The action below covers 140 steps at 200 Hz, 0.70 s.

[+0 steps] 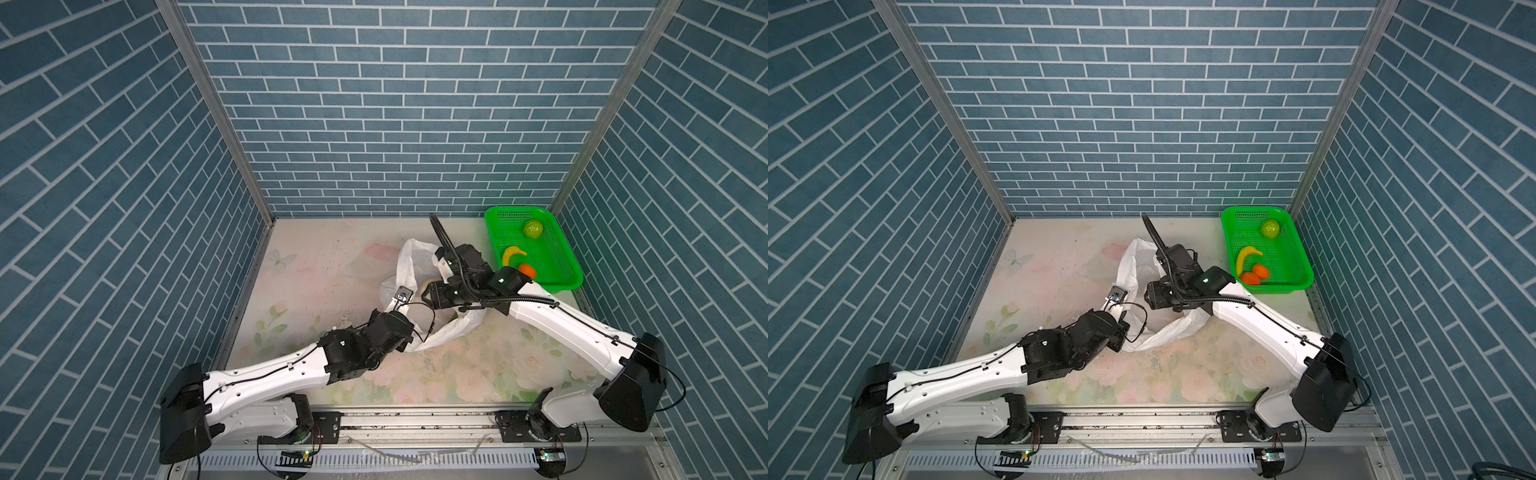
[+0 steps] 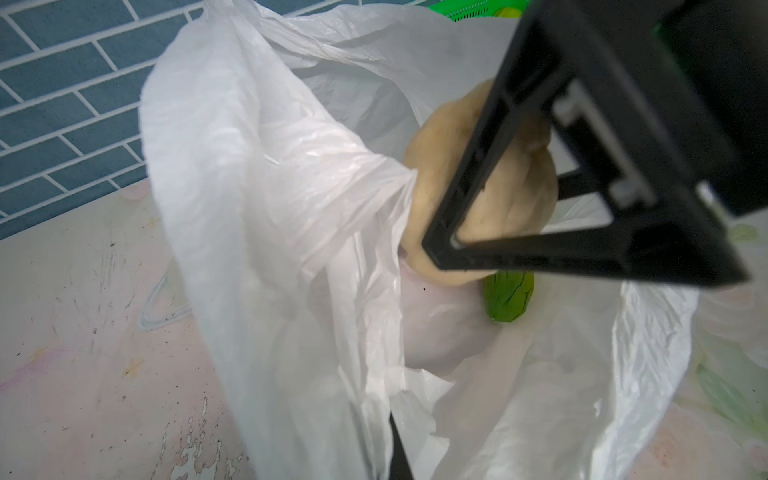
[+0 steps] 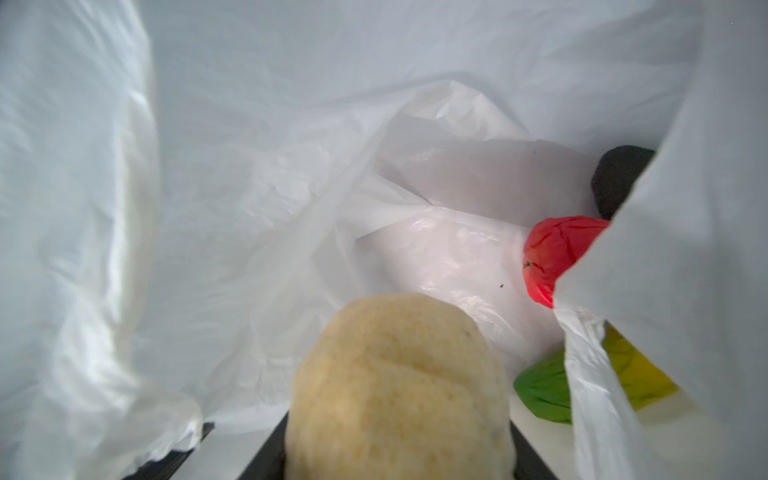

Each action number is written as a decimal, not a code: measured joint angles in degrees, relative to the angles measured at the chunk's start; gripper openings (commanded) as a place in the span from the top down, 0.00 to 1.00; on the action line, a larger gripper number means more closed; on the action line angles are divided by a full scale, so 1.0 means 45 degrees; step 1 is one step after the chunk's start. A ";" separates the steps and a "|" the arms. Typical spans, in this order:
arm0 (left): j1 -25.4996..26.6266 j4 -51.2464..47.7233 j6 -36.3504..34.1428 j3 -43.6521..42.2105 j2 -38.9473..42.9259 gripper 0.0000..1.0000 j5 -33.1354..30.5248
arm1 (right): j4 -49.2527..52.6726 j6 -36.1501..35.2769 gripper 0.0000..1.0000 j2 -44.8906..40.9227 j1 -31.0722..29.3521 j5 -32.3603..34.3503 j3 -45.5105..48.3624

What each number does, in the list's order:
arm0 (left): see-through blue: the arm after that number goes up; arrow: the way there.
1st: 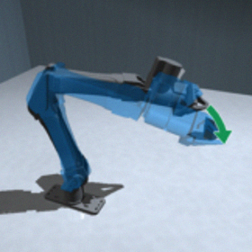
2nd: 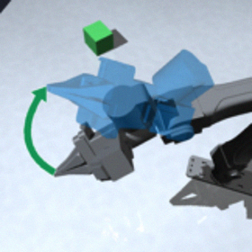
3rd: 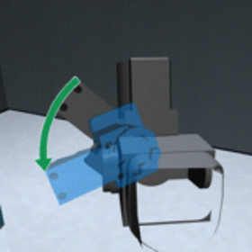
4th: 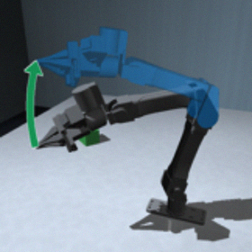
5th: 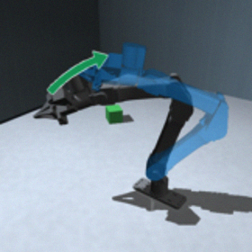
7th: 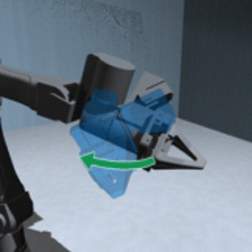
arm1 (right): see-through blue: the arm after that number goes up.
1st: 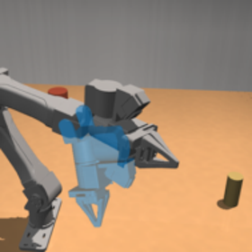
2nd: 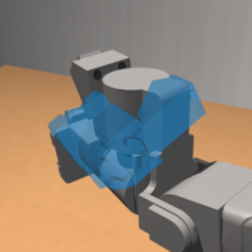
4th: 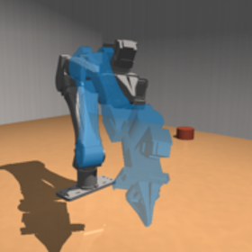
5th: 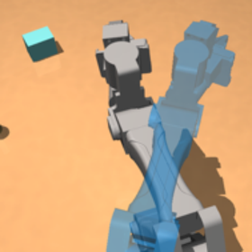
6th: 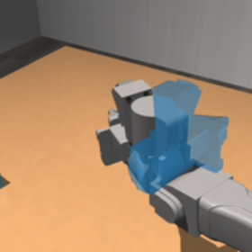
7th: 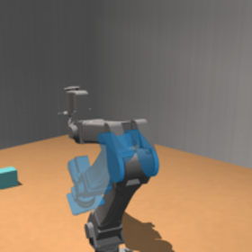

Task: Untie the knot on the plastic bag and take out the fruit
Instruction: 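Lift the cream pear out of the bag toward the green basket, then lower the cream pear into the green basket and open the right gripper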

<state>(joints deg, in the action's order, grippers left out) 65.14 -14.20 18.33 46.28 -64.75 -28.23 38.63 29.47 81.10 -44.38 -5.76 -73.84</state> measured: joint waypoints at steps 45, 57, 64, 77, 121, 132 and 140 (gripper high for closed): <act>0.0000 0.0039 0.0000 0.0000 -0.0044 1.00 0.0044 | 0.0933 -0.0355 0.50 -0.0510 0.2589 -0.0384 -0.1282; 0.0000 0.0049 0.0000 0.0000 -0.0044 1.00 0.0049 | 0.0981 -0.0529 0.50 -0.0617 0.3517 -0.0602 -0.1423; 0.0000 0.0053 0.0000 0.0005 -0.0044 1.00 0.0053 | 0.1001 -0.0641 0.50 -0.0636 0.4109 -0.0772 -0.1462; 0.0000 0.0058 0.0000 0.0024 -0.0053 1.00 0.0058 | 0.1059 -0.0816 0.50 -0.0568 0.5202 -0.0996 -0.1491; 0.0000 0.0073 0.0000 0.0160 -0.0194 1.00 0.0092 | 0.0787 -0.1399 0.50 0.0743 0.8315 -0.1360 -0.1812; 0.0000 0.0073 0.0000 0.0165 -0.0209 1.00 0.0092 | 0.0544 -0.1452 0.50 0.1175 0.8927 -0.1384 -0.1812; 0.0000 0.0063 0.0000 0.0185 -0.0233 1.00 0.0092 | 0.0316 -0.1506 0.50 0.1525 0.9360 -0.1379 -0.1812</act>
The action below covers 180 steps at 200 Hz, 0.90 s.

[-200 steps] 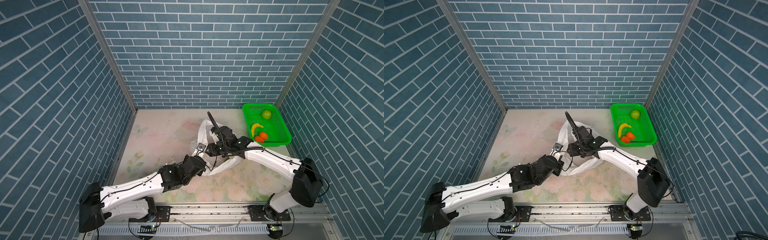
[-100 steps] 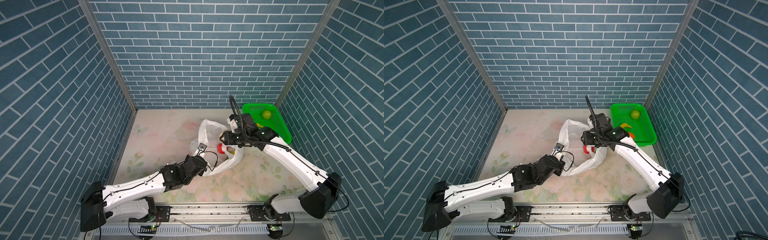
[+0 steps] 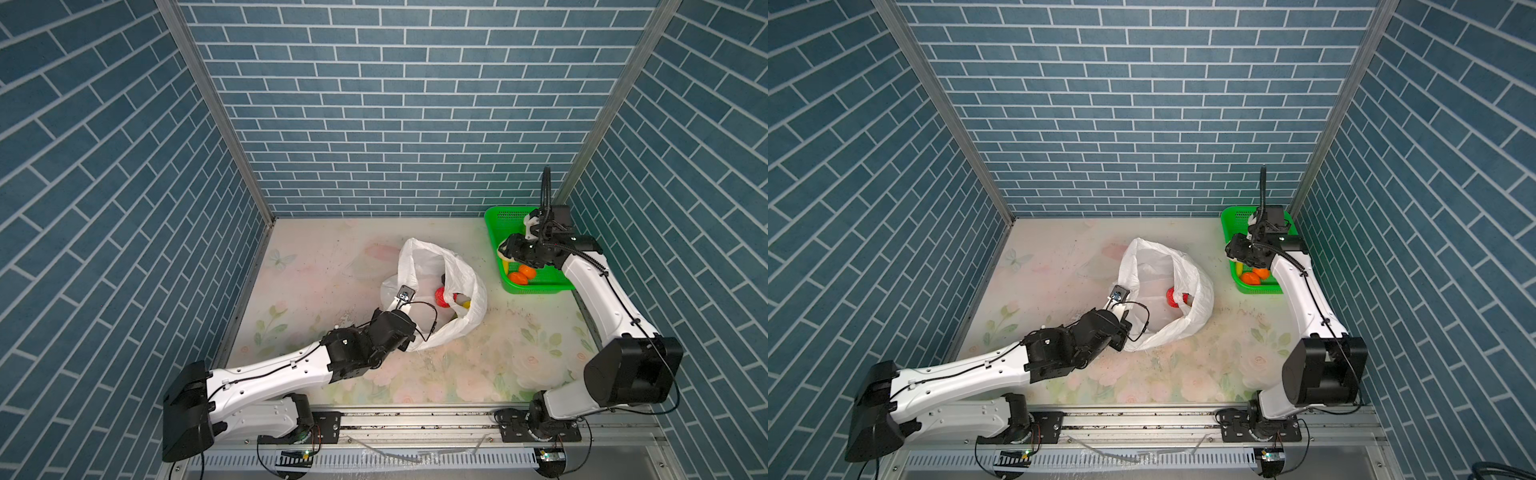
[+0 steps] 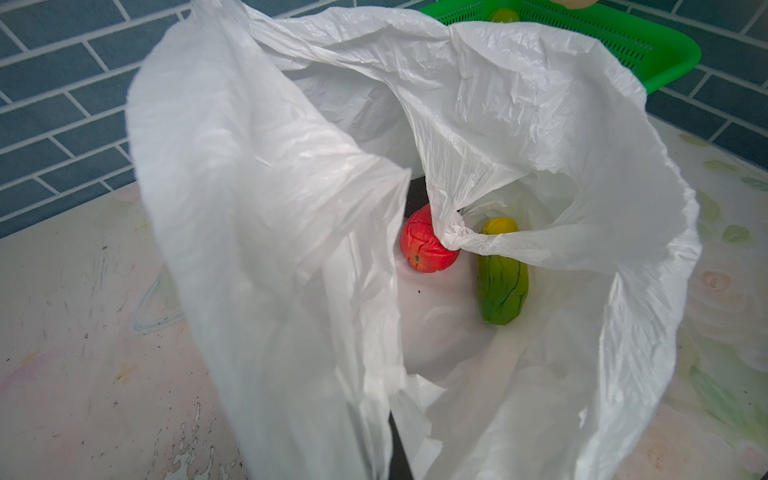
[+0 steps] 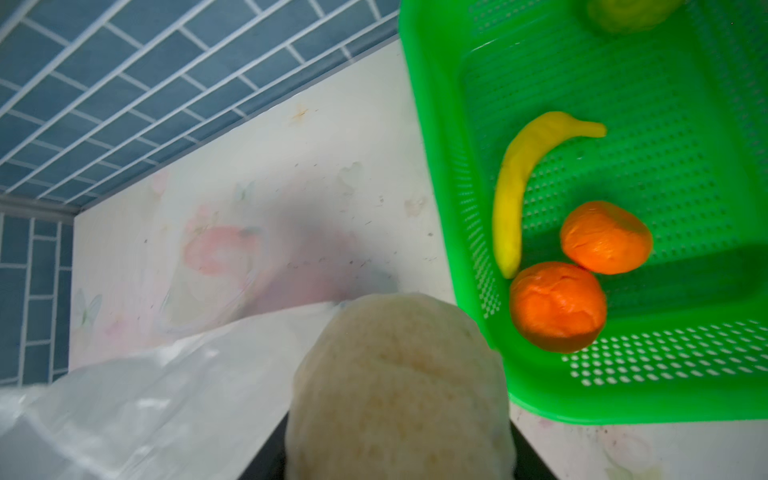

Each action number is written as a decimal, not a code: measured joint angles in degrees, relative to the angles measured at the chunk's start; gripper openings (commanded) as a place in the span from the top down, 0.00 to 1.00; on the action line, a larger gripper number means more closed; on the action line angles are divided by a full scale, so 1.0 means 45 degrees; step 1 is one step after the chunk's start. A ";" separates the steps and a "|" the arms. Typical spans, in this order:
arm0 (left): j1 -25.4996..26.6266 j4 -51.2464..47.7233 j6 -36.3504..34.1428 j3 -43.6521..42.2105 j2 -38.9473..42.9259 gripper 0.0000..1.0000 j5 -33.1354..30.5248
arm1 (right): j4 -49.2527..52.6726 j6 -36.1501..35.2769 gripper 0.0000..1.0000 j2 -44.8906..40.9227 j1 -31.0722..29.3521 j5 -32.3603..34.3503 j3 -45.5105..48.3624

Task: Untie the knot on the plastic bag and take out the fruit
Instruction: 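Lower the cream pear into the green basket and open the right gripper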

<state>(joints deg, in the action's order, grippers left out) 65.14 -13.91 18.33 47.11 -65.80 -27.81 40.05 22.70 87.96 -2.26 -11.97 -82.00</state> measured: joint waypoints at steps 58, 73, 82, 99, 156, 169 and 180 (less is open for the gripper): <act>0.0000 -0.0049 0.0000 0.0272 -0.0209 1.00 0.0000 | -0.1530 -0.0063 0.50 0.3191 0.2137 0.0413 -0.0675; 0.0000 -0.0058 0.0005 0.0364 -0.0359 1.00 0.0000 | -0.1768 -0.0063 0.50 0.3857 0.2365 0.0602 -0.0933; 0.0000 -0.0068 0.0005 0.0403 -0.0432 1.00 0.0000 | -0.1807 -0.0063 0.50 0.4197 0.2453 0.0699 -0.1127; 0.0000 -0.0087 0.0015 0.0452 -0.0549 1.00 0.0000 | -0.1826 -0.0063 0.50 0.4852 0.2603 0.0840 -0.1729; 0.0000 -0.0121 0.0015 0.0481 -0.0578 1.00 -0.0107 | -0.1821 -0.0214 0.27 0.6334 0.2793 0.1064 -0.3147; 0.0000 -0.0121 0.0015 0.0481 -0.0544 1.00 -0.0151 | -0.1758 -0.0248 0.24 0.6421 0.2793 0.1141 -0.3147; 0.0000 -0.0126 0.0015 0.0476 -0.0500 1.00 -0.0160 | -0.1729 -0.0262 0.22 0.6431 0.2793 0.1185 -0.3147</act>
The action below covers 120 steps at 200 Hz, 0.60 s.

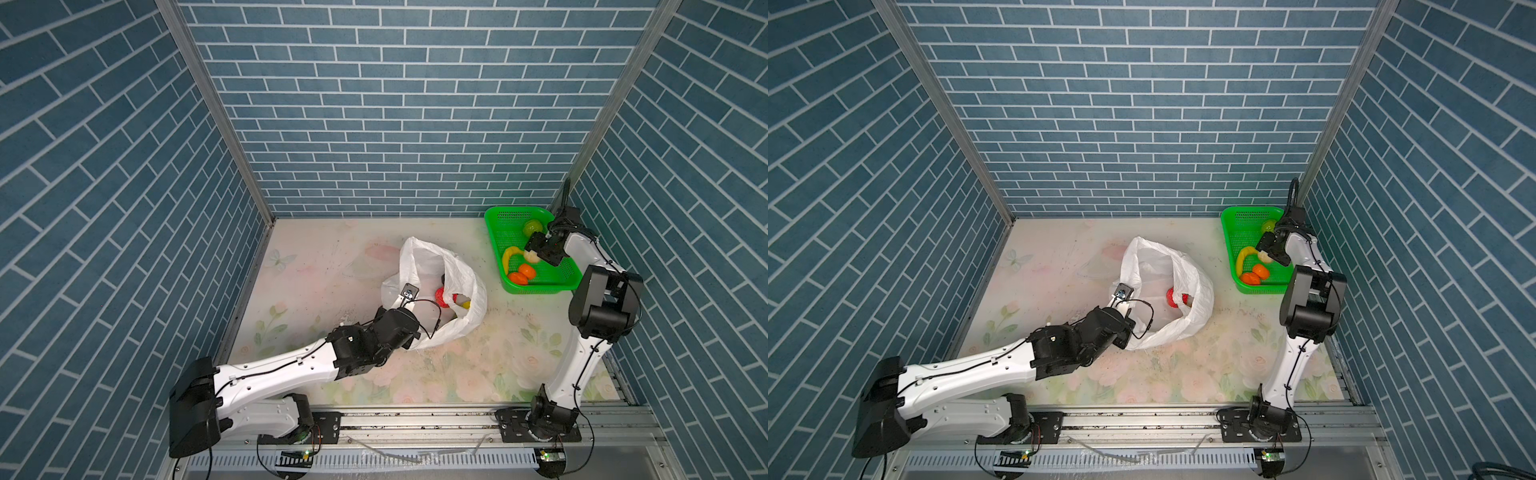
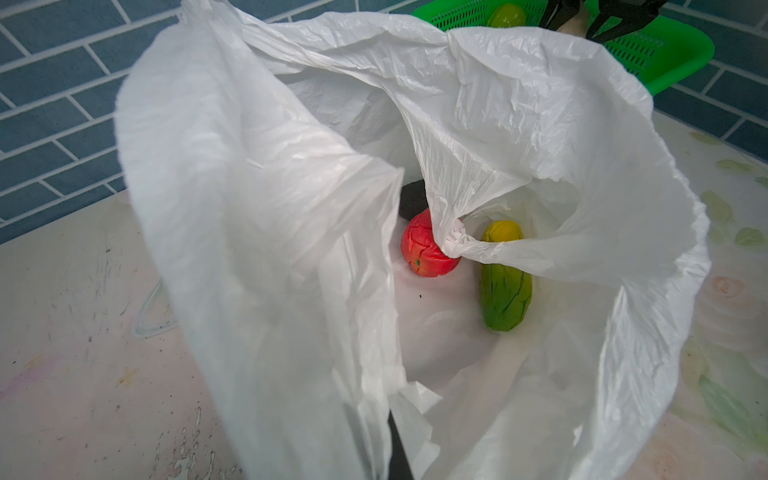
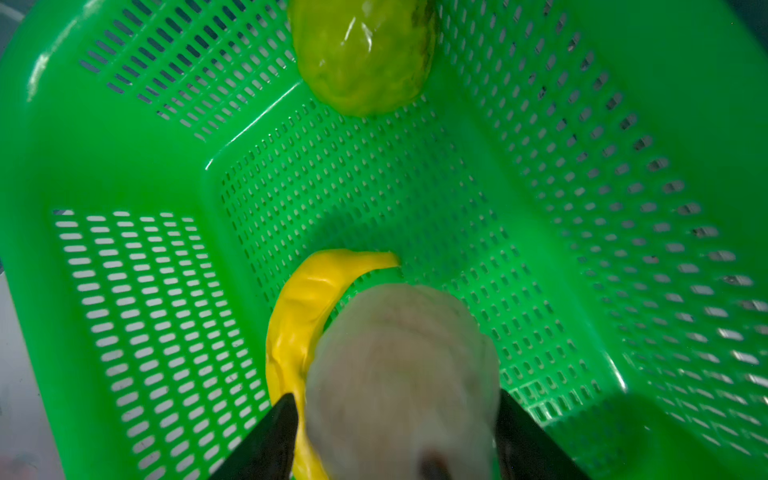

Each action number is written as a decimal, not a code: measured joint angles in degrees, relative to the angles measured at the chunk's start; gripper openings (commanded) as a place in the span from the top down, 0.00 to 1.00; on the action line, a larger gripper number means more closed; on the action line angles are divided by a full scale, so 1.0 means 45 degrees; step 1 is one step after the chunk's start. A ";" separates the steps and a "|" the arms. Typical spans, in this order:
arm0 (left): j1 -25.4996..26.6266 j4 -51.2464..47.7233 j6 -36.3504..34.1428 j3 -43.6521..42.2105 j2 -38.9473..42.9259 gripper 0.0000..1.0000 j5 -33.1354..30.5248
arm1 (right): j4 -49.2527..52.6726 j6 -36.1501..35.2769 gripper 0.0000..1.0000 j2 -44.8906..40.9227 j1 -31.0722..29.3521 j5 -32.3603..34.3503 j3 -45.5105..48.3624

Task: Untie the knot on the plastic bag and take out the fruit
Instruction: 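Lower the cream pear into the green basket and open the right gripper, then move the right gripper back into the bag toward the red apple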

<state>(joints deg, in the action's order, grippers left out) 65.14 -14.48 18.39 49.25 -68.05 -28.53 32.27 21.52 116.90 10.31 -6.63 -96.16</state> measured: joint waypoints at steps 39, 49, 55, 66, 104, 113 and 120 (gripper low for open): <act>0.0000 0.0005 -0.0049 0.0000 0.0049 1.00 0.0019 | 0.0015 0.0010 0.21 -0.0019 -0.0005 0.0087 0.0000; 0.0000 0.0005 -0.0068 0.0000 0.0053 1.00 0.0024 | 0.0015 0.0015 0.21 -0.0049 -0.0005 0.0087 0.0010; 0.0000 0.0005 -0.0092 0.0000 0.0053 1.00 0.0029 | 0.0010 0.0015 0.21 -0.0097 -0.0015 0.0083 0.0024; 0.0000 0.0010 -0.0151 0.0000 0.0053 1.00 0.0058 | 0.0049 0.0015 0.21 -0.0219 -0.0063 0.0073 0.0053; 0.0000 0.0053 -0.0287 0.0000 0.0165 1.00 0.0165 | 0.0257 0.0015 0.21 -0.1666 -0.0423 -0.0053 0.0763; 0.0000 0.0068 -0.0301 0.0000 0.0219 1.00 0.0185 | 0.0369 0.0019 0.22 -0.2259 -0.0656 -0.0141 0.1025; 0.0000 0.0087 -0.0316 0.0000 0.0243 1.00 0.0223 | 0.0461 0.0019 0.22 -0.2725 -0.0845 -0.0209 0.1234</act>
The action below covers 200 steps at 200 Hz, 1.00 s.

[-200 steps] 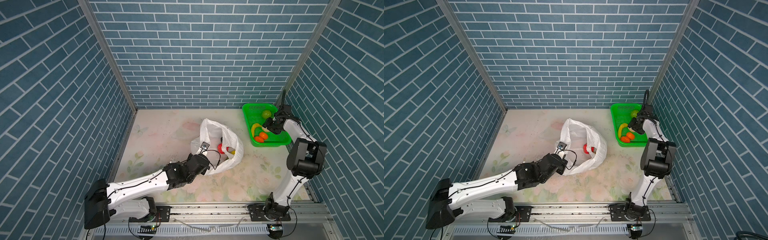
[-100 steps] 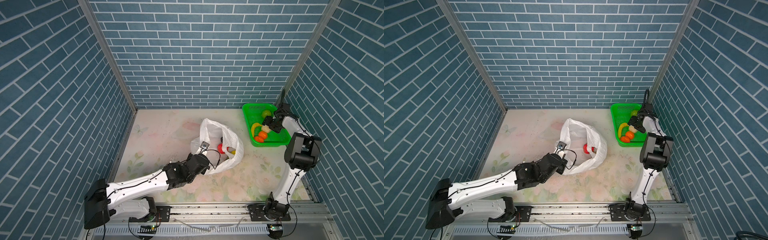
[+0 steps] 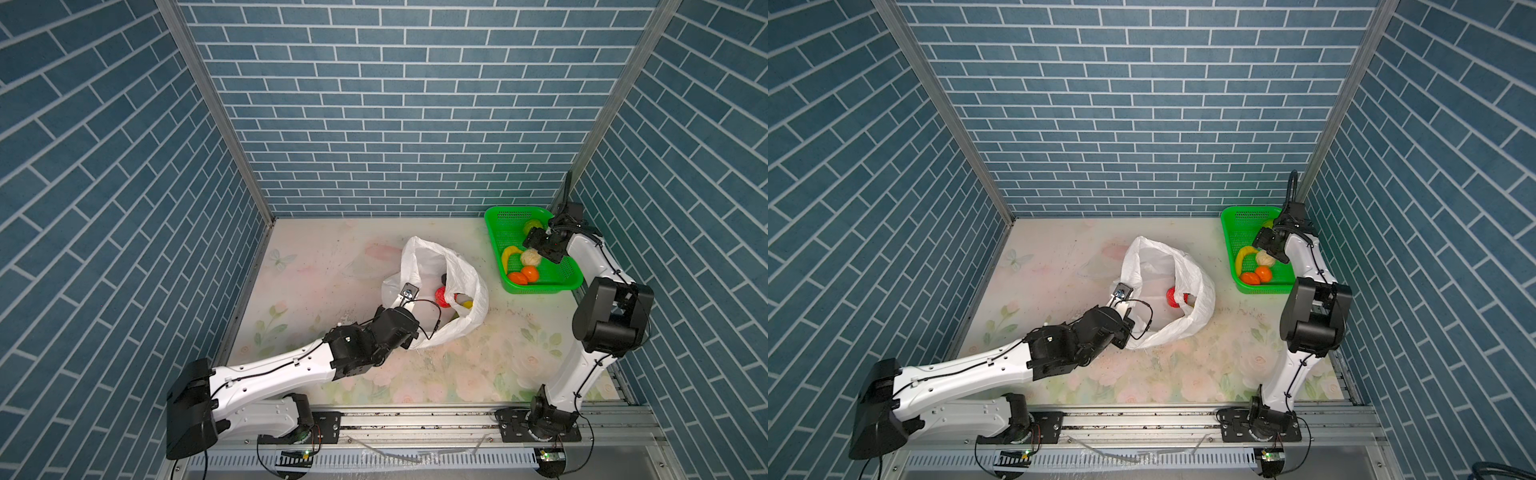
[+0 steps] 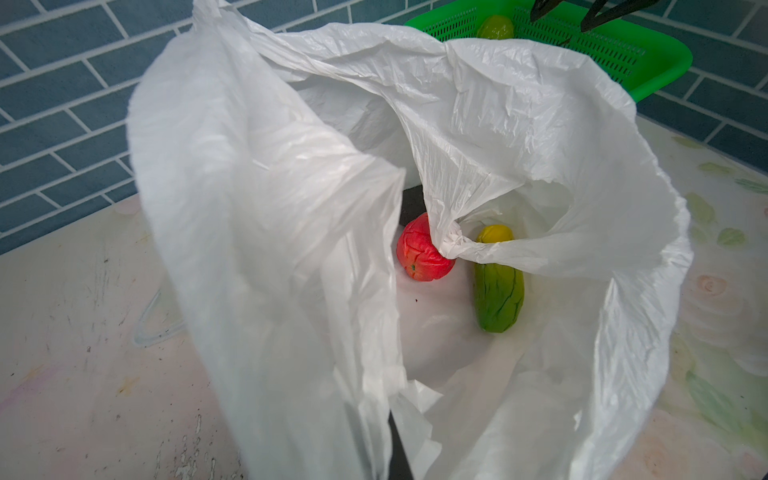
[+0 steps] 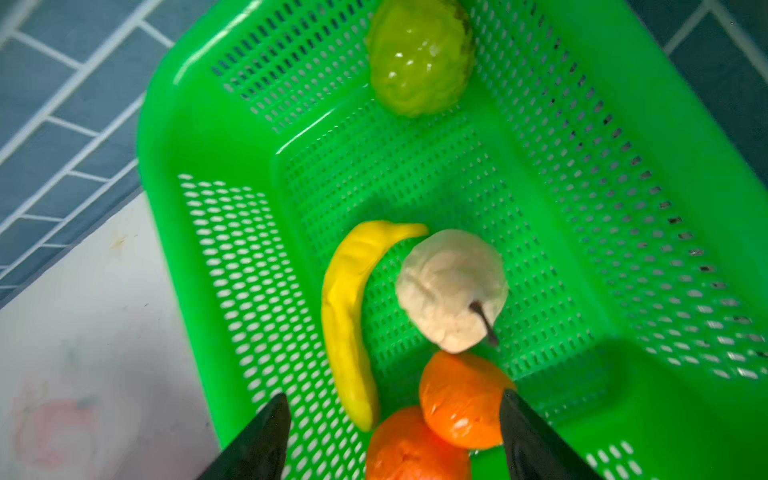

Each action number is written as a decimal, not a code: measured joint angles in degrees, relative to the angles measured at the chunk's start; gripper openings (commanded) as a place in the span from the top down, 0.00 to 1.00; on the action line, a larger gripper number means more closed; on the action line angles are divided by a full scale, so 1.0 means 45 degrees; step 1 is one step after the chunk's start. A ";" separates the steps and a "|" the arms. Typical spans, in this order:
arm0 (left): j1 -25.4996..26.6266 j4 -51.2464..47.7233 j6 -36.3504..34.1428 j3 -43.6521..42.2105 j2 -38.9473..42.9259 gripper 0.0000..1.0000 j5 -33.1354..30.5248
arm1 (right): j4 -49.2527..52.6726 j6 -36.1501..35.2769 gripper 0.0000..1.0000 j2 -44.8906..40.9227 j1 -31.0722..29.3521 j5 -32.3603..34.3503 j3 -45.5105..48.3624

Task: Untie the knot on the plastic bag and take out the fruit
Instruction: 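Move the right gripper back into the bag toward the red apple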

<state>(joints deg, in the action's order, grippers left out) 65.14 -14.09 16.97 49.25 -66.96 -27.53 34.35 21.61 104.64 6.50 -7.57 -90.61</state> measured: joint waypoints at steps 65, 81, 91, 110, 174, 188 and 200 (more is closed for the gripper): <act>0.0005 0.0359 -0.0223 0.0000 0.0024 1.00 0.0466 | 0.1676 0.0515 0.23 -0.4629 -0.2929 -0.1107 0.1889; 0.0005 0.0505 -0.0267 0.0000 0.0024 1.00 0.0627 | 0.2093 0.0918 0.24 -0.5498 -0.3959 -0.1316 0.2142; 0.0010 0.0593 -0.0291 0.0000 0.0019 1.00 0.0748 | 0.2365 0.1175 0.24 -0.5921 -0.4653 -0.1370 0.2215; 0.0019 0.0733 -0.0316 0.0000 0.0010 1.00 0.0952 | 0.2701 0.1719 0.24 -0.6392 -0.6047 -0.1336 0.2225; 0.0029 0.1103 -0.0408 0.0000 -0.0049 1.00 0.1409 | 0.2773 0.2827 0.24 -0.5780 -1.0423 -0.0588 0.2429; 0.0029 0.1107 -0.0408 0.0000 -0.0034 1.00 0.1467 | 0.2555 0.2905 0.25 -0.5455 -1.0788 -0.0384 0.2812; 0.0029 0.1112 -0.0408 0.0000 -0.0010 1.00 0.1525 | 0.2365 0.2919 0.26 -0.5187 -1.0948 -0.0233 0.3264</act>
<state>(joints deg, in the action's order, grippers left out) 65.28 -9.08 15.14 49.25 -67.00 -20.67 44.99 34.74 81.30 -42.76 -8.62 -75.92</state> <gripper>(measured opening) 0.043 0.749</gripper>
